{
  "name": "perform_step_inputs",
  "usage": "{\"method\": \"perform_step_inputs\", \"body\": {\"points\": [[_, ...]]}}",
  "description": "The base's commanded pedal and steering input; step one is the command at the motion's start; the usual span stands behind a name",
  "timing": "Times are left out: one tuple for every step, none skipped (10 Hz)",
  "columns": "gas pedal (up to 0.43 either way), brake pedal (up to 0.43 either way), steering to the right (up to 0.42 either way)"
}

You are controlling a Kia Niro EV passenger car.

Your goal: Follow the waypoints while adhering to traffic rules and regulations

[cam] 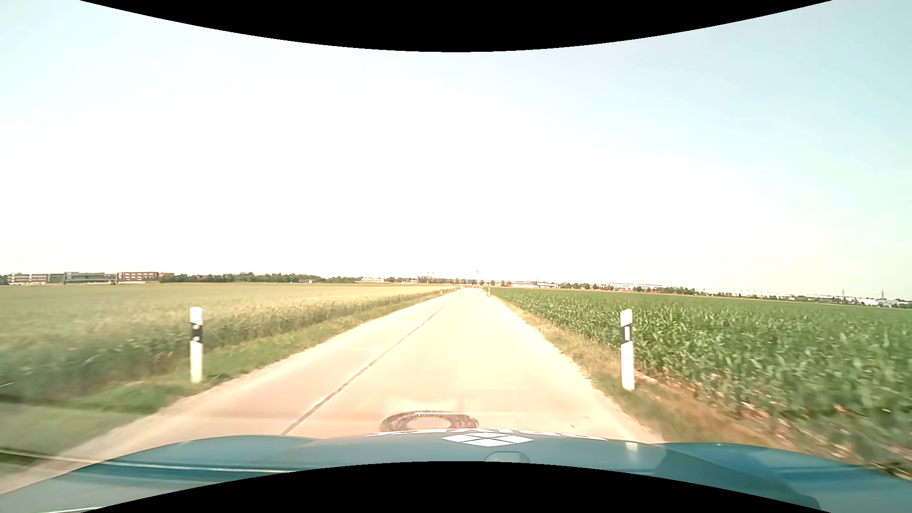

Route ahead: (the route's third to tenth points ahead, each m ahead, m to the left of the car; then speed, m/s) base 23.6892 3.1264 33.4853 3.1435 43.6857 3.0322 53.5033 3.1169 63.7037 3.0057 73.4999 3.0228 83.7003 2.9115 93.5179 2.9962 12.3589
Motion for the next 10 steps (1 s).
{"method": "perform_step_inputs", "body": {"points": [[0.008, 0.000, -0.002], [0.008, 0.000, -0.002], [0.008, 0.000, -0.002], [0.008, 0.000, -0.002], [0.008, 0.000, -0.002], [0.008, 0.000, -0.002], [0.008, 0.000, -0.002], [0.008, 0.000, -0.001], [0.008, 0.000, -0.001], [0.008, 0.000, -0.001]]}}
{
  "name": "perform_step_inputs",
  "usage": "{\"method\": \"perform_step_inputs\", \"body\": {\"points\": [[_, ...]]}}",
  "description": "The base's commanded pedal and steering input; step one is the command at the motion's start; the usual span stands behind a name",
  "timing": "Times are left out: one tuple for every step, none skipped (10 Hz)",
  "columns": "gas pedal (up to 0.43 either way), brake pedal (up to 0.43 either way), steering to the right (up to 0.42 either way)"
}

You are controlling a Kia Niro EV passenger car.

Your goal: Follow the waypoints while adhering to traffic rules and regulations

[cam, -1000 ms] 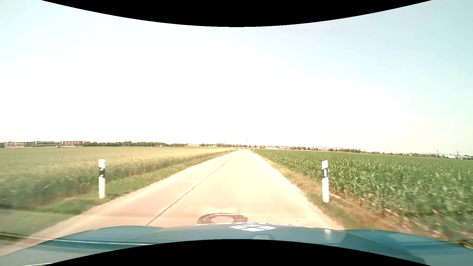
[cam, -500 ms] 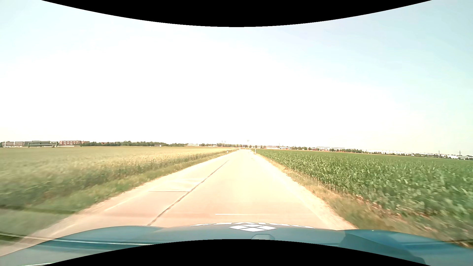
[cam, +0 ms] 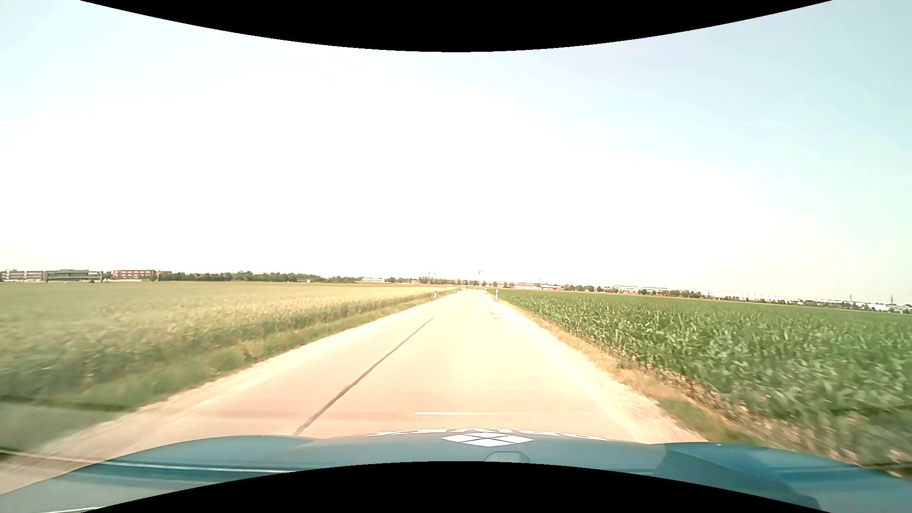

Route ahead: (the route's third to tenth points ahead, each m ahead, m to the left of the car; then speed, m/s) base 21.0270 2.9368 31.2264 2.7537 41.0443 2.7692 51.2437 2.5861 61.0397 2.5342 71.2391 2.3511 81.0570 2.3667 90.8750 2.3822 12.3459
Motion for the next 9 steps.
{"method": "perform_step_inputs", "body": {"points": [[0.039, 0.000, 0.000], [0.047, 0.000, 0.000], [0.047, 0.000, 0.000], [0.047, 0.000, 0.000], [0.047, 0.000, 0.000], [0.047, 0.000, 0.000], [0.047, 0.000, 0.001], [0.047, 0.000, 0.002], [0.047, 0.000, 0.003]]}}
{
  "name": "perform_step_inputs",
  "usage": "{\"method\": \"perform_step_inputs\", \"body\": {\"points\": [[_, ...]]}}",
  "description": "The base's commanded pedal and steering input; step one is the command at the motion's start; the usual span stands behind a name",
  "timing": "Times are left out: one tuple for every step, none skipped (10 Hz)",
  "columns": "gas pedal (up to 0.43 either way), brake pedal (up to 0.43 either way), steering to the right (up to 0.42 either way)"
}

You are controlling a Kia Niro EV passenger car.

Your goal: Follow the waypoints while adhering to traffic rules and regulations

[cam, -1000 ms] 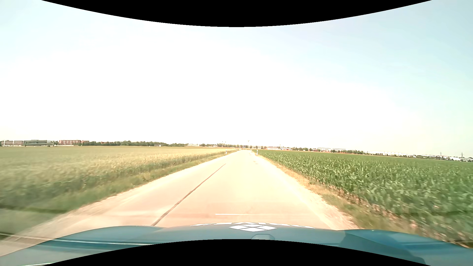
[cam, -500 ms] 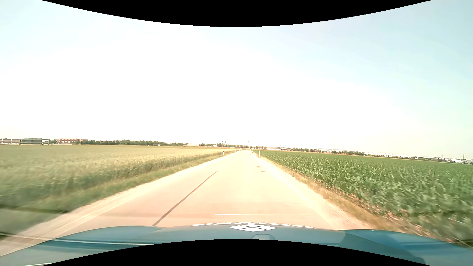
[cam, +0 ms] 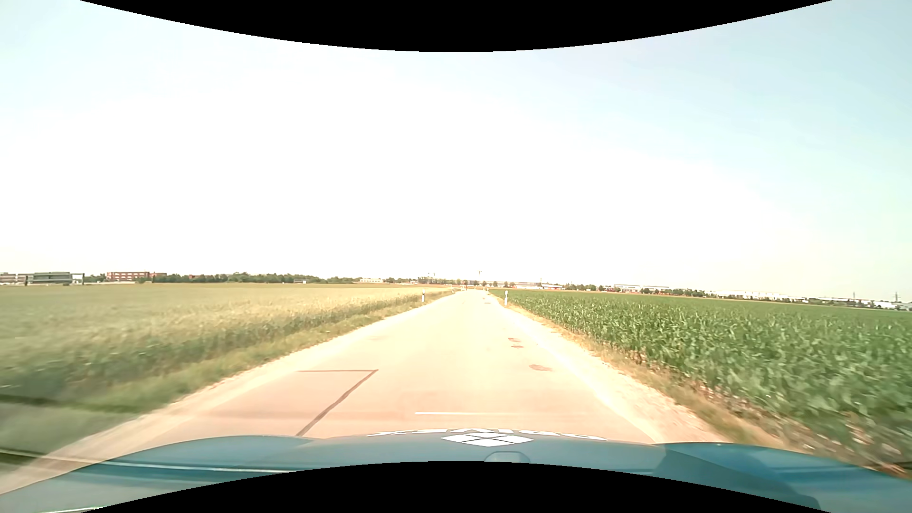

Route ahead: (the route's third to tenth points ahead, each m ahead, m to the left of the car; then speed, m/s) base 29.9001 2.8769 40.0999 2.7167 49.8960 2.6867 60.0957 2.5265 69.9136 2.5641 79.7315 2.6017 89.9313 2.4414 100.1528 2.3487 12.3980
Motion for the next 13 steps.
{"method": "perform_step_inputs", "body": {"points": [[0.047, 0.000, 0.005], [0.047, 0.000, 0.006], [0.047, 0.000, 0.005], [0.047, 0.000, 0.006], [0.047, 0.000, 0.005], [0.039, 0.000, 0.005], [0.039, 0.000, 0.005], [0.039, 0.000, 0.005], [0.039, 0.000, 0.005], [0.039, 0.000, 0.004], [0.039, 0.000, 0.003], [0.039, 0.000, 0.003], [0.039, 0.000, 0.003]]}}
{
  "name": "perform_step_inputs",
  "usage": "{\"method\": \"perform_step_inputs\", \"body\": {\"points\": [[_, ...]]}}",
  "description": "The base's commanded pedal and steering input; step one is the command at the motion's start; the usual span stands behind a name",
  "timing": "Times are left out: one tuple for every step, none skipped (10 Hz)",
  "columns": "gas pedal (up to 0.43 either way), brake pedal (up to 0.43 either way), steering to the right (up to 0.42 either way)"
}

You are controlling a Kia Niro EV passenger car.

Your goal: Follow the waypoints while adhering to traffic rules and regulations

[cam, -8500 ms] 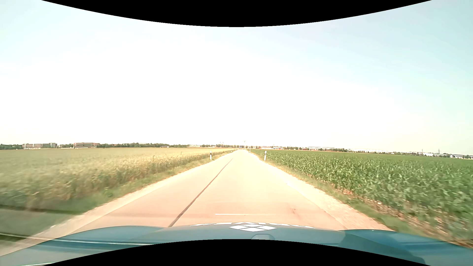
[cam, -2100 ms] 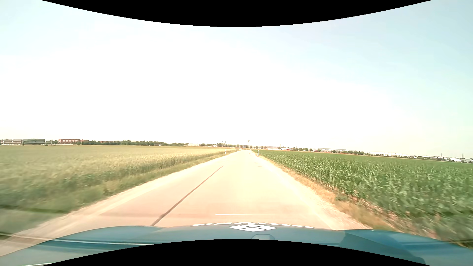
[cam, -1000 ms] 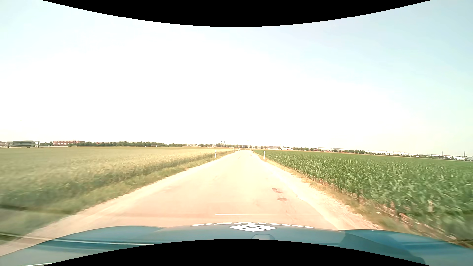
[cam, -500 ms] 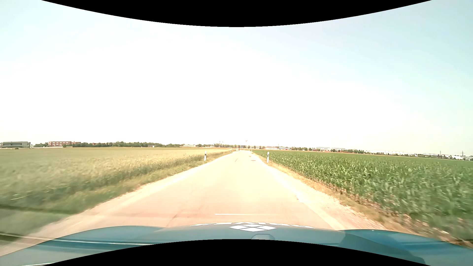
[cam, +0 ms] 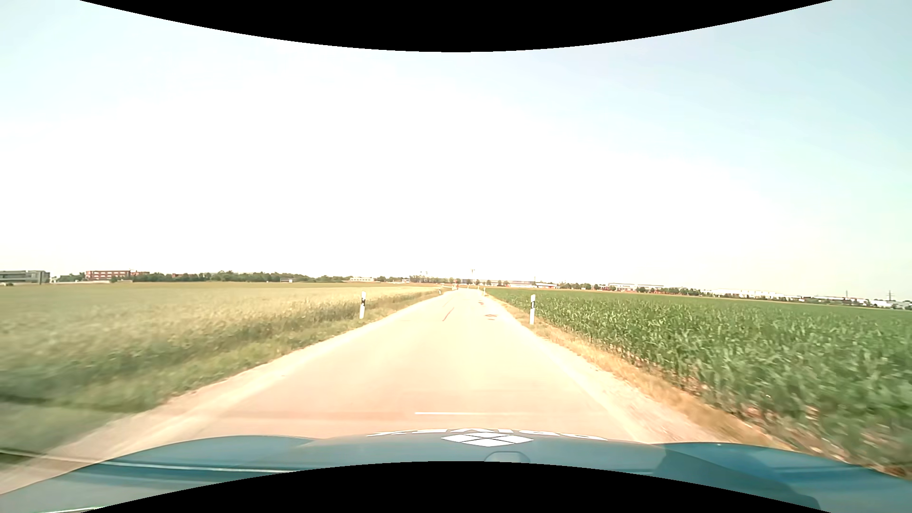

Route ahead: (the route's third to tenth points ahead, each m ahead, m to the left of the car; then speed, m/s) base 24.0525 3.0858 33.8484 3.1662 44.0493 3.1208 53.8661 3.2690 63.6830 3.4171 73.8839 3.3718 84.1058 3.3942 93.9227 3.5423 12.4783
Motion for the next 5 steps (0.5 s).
{"method": "perform_step_inputs", "body": {"points": [[0.039, 0.000, 0.003], [0.039, 0.000, 0.002], [0.039, 0.000, 0.002], [0.039, 0.000, 0.002], [0.039, 0.000, 0.002]]}}
